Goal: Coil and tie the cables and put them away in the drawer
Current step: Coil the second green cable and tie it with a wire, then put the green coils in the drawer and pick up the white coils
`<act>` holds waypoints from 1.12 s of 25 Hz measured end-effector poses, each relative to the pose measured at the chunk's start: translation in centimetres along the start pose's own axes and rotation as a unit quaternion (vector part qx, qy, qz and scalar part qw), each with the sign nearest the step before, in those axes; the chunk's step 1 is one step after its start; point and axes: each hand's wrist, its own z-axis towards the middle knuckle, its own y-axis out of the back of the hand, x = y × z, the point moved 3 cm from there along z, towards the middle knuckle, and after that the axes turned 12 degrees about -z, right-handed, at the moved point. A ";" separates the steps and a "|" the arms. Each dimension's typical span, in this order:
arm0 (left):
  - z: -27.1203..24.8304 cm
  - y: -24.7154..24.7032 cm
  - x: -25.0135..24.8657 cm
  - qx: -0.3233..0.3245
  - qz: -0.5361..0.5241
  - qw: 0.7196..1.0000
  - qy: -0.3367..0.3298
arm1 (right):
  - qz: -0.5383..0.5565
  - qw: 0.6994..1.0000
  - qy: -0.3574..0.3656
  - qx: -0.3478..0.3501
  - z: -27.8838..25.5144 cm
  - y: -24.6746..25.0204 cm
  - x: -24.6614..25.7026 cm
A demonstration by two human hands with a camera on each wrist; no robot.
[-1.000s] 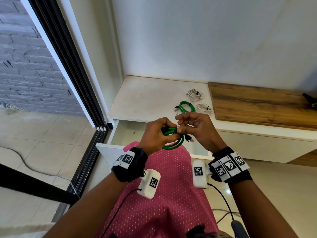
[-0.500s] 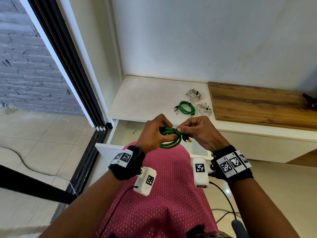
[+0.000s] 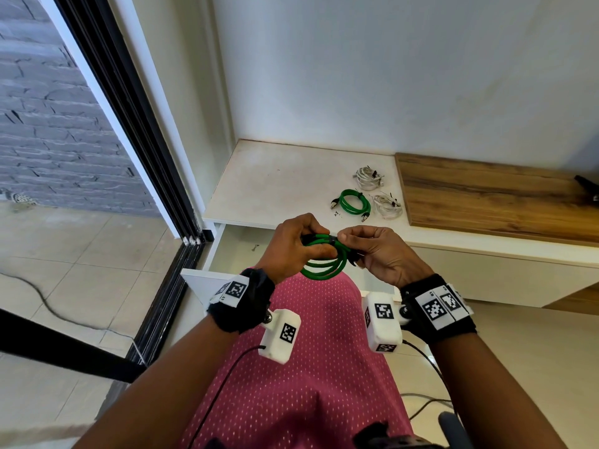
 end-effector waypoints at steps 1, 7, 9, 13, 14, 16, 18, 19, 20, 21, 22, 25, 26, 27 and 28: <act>0.1 0.0 0.1 -0.008 -0.014 1.000 0.002 | -0.001 1.000 0.017 -0.006 0.0 0.0 -0.1; 0.5 -0.2 0.9 -0.009 -0.095 0.995 0.038 | -0.129 0.975 0.173 -0.052 -0.2 0.2 0.1; 0.5 -0.1 1.1 0.007 -0.140 0.989 0.054 | -0.182 0.957 0.217 -0.067 -0.2 0.1 0.1; 0.9 -0.1 1.7 0.005 -0.170 0.983 0.073 | -0.186 0.948 0.247 -0.075 0.8 0.2 -0.6; 1.0 0.0 1.8 0.004 -0.177 0.981 0.077 | -0.189 0.946 0.254 -0.072 1.1 0.1 -0.7; 1.4 -0.1 2.2 0.003 -0.186 0.979 0.088 | -0.207 0.939 0.266 -0.065 1.6 0.1 -0.9; 2.0 -0.1 2.7 -0.022 -0.194 0.975 0.105 | -0.221 0.942 0.242 -0.068 2.3 0.3 -1.6; 2.5 -0.1 3.1 -0.048 -0.212 0.969 0.119 | -0.219 0.951 0.205 -0.078 2.8 0.7 -1.9; 3.0 -0.1 3.6 -0.081 -0.239 0.958 0.135 | -0.206 0.961 0.161 -0.089 3.4 1.2 -2.3; 3.6 0.0 4.0 -0.110 -0.263 0.946 0.155 | -0.175 0.973 0.117 -0.091 4.2 1.7 -2.6; 4.4 0.2 4.5 -0.127 -0.271 0.937 0.179 | -0.134 0.983 0.084 -0.091 5.0 2.1 -2.9; 7.2 0.5 6.2 -0.092 -0.193 0.936 0.279 | -0.048 0.986 0.061 -0.147 8.0 3.9 -3.1; 7.9 0.5 6.6 -0.077 -0.168 0.936 0.301 | -0.033 0.985 0.056 -0.161 9.1 4.3 -3.0; 9.1 0.7 7.2 -0.070 -0.158 0.934 0.313 | -0.022 0.985 0.049 -0.163 10.7 4.7 -3.1; 10.3 1.0 7.8 -0.075 -0.161 0.931 0.318 | -0.023 0.985 0.040 -0.164 12.3 5.3 -3.2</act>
